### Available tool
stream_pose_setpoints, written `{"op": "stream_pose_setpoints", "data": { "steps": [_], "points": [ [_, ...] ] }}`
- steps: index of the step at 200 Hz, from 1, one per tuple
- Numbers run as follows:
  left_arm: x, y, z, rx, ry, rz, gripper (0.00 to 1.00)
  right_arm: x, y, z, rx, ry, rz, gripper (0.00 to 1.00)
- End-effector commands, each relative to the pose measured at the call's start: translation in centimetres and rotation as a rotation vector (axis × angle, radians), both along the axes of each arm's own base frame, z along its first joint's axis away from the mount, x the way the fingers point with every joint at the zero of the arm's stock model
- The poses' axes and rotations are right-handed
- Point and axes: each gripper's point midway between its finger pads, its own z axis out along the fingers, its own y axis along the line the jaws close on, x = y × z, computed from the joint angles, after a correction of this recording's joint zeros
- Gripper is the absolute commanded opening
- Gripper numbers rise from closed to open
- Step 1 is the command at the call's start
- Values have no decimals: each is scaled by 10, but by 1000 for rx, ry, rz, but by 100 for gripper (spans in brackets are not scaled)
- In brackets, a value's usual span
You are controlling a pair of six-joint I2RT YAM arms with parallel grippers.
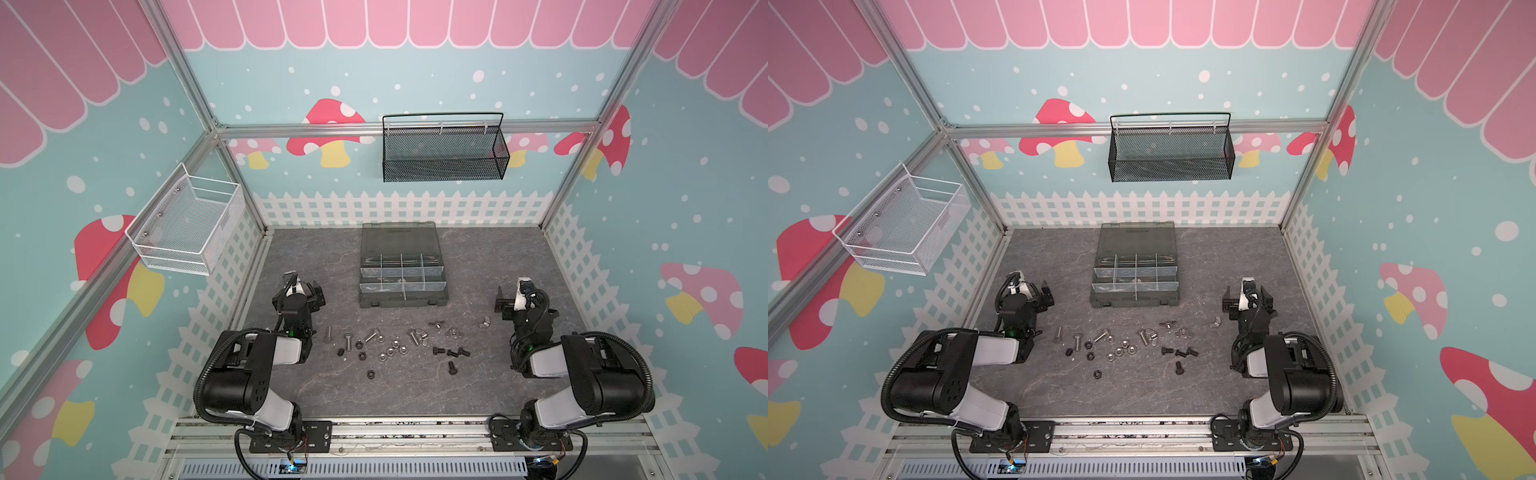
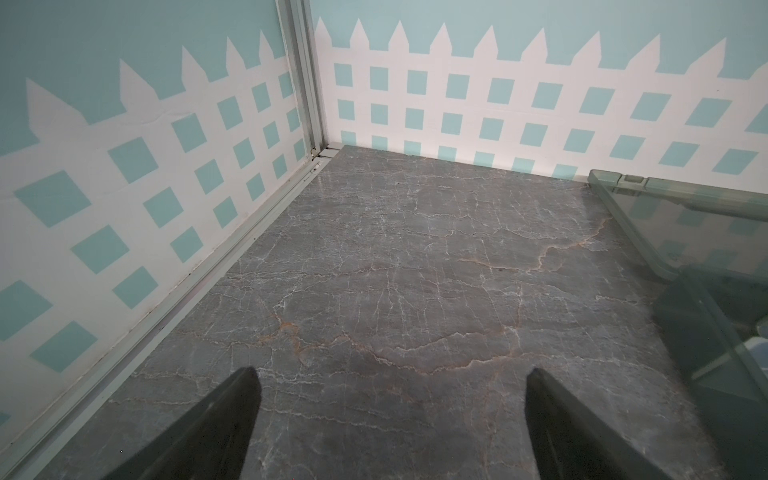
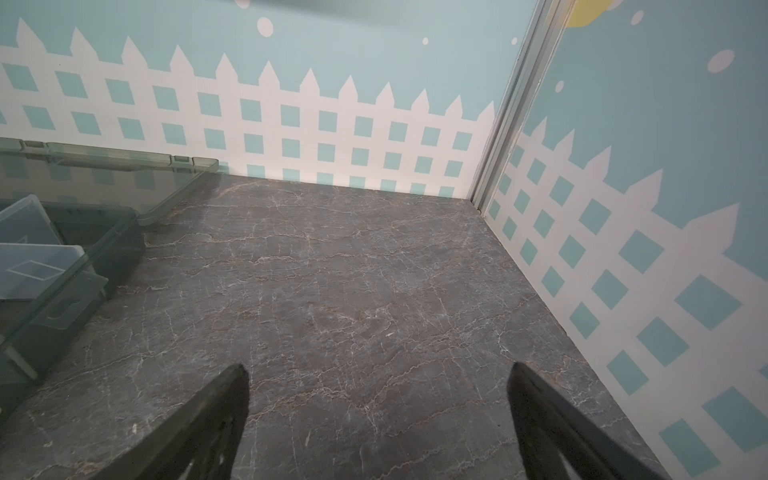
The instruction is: Sort the screws and nuts into containers
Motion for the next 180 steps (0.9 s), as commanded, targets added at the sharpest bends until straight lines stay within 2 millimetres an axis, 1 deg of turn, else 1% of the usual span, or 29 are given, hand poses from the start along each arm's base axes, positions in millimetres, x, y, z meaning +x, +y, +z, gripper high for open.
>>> {"op": "stream_pose_setpoints", "data": {
  "steps": [1, 101, 120, 128, 154, 180],
  "points": [
    [2, 2, 9, -7, -33, 13, 100, 1, 2, 4, -1, -16, 5, 98],
    [2, 1, 10, -6, -34, 11, 100, 0, 3, 3, 0, -16, 7, 98],
    [2, -1, 10, -5, -38, -3, 100, 1, 3, 5, 0, -22, 8, 98],
    [1, -3, 12, -4, -43, -17, 100, 2, 3, 4, 0, -9, 6, 98],
    [-8, -1, 25, -5, -75, -10, 100, 0, -2, 10, 10, -18, -20, 98],
    [-16, -1, 42, -4, -99, -11, 100, -2, -12, 17, 31, -11, -83, 98]
  ]
}}
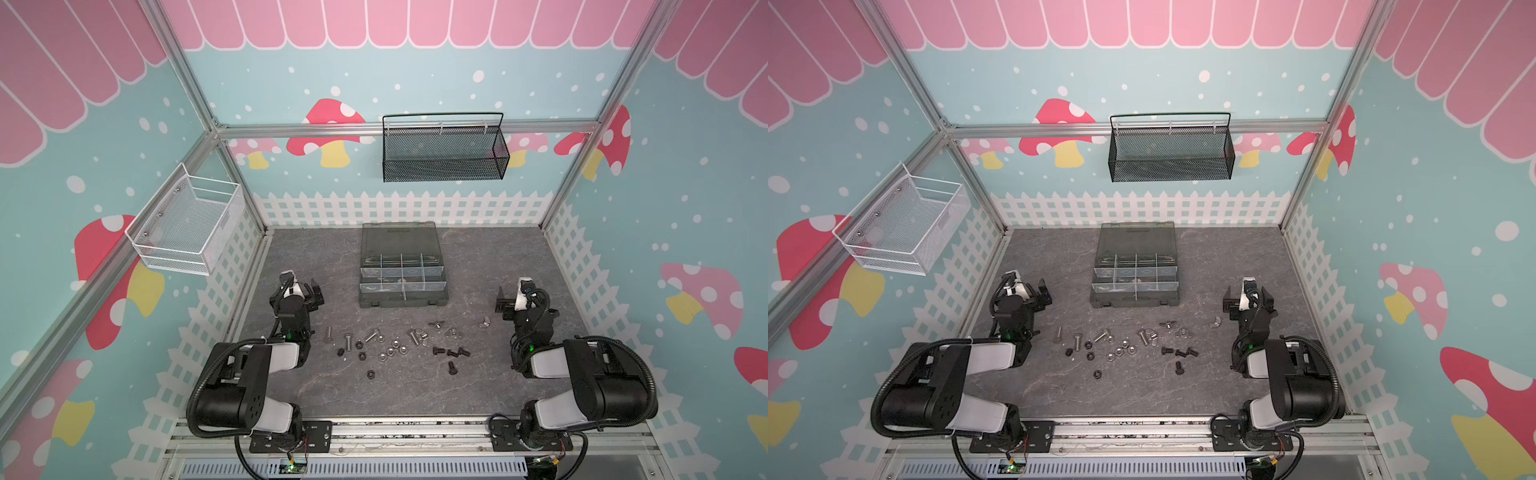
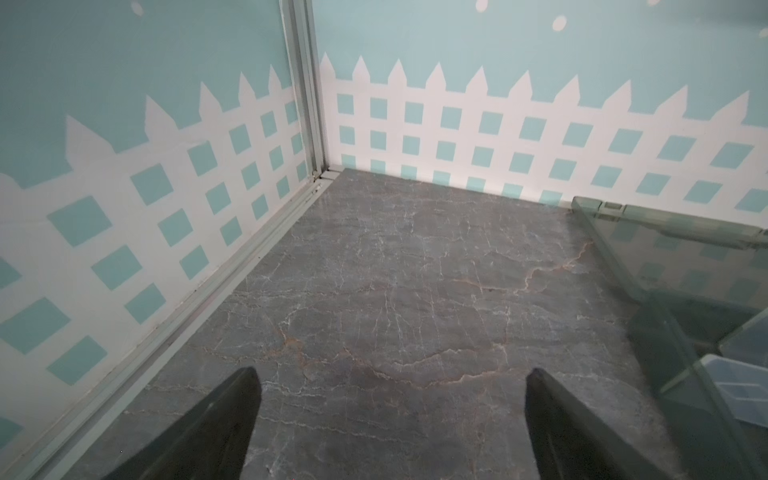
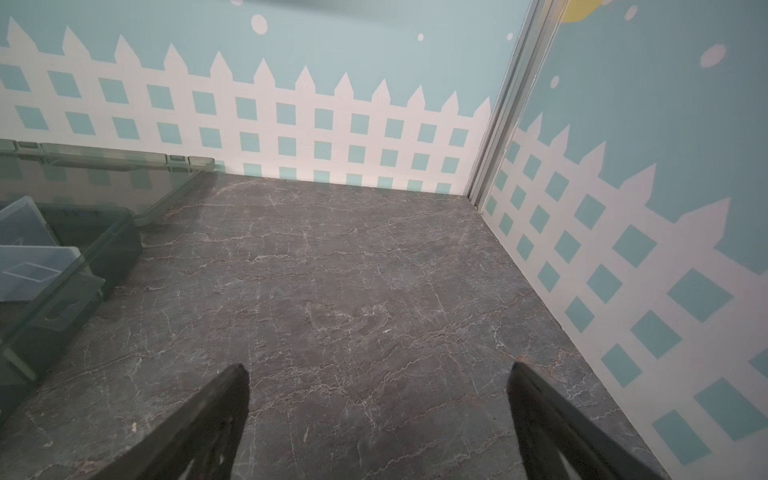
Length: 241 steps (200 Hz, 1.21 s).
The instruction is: Sort the screws and nuts into containers
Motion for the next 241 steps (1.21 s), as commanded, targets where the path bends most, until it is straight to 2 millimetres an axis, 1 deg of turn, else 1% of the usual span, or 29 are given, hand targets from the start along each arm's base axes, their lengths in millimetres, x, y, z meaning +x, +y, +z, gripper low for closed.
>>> {"op": "stream_pose_setpoints", "data": {
  "steps": [1, 21, 42, 63, 79, 108, 125, 140, 150, 153, 158, 175, 186, 201, 222, 241],
  "points": [
    [-7, -1, 14, -1, -25, -7, 100, 1, -9, 13, 24, -12, -64, 98],
    [-14, -1, 24, -5, -36, -2, 100, 0, -19, 13, 72, 43, -132, 98],
    [-22, 0, 32, -43, -45, 10, 100, -2, -22, 11, 126, 108, -168, 98],
    [-29, -3, 39, -79, -57, -3, 100, -5, -18, 7, 170, 182, -166, 98],
    [-33, -5, 46, -96, -63, -4, 100, -12, -19, 3, 204, 258, -206, 98],
    [-40, -7, 60, -154, -49, 10, 100, -24, -8, 2, 253, 358, -192, 98],
    [-44, -7, 65, -203, -38, 23, 100, -33, -4, -3, 284, 442, -209, 98],
    [-48, -10, 69, -261, -59, 15, 100, -40, 4, -9, 318, 522, -198, 98],
    [-50, -11, 70, -305, -88, 10, 100, -45, 9, -17, 339, 586, -196, 98],
    [-51, -12, 71, -316, -97, 11, 100, -46, 11, -18, 344, 601, -194, 98],
    [-51, -17, 73, -339, -107, -22, 100, -49, 15, -22, 351, 629, -190, 98],
    [-52, -21, 77, -381, -129, -39, 100, -56, 29, -31, 374, 710, -164, 98],
    [-52, -23, 80, -396, -123, -45, 100, -60, 43, -35, 375, 753, -136, 98],
    [-51, -26, 83, -408, -112, -60, 100, -64, 63, -40, 378, 807, -88, 100],
    [-49, -29, 82, -430, -101, -69, 100, -71, 89, -48, 396, 887, -23, 96],
    [-48, -30, 82, -445, -99, -72, 100, -80, 107, -55, 417, 951, 33, 91]
  ]
}}
